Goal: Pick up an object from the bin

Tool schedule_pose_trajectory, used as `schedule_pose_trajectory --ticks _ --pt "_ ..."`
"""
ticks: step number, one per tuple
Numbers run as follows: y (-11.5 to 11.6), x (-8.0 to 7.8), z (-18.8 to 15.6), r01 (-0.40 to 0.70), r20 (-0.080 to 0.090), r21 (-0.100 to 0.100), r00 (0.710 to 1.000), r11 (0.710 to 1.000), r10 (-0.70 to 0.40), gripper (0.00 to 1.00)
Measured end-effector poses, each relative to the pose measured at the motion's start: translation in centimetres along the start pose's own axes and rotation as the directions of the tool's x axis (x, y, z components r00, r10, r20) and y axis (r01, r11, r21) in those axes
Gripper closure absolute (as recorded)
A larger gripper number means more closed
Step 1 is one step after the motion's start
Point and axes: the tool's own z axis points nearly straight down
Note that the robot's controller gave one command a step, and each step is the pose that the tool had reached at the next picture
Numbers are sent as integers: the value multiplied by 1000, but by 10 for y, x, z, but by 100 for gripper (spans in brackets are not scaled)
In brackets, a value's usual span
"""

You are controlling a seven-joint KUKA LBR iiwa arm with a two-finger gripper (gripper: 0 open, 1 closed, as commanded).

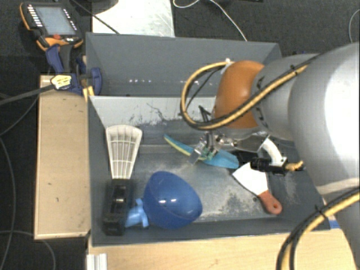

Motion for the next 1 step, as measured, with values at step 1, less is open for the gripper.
schedule_pose_trajectory --ticks 1 --pt "0 -1 -9 0 1 -1 1000 1000 0 100"
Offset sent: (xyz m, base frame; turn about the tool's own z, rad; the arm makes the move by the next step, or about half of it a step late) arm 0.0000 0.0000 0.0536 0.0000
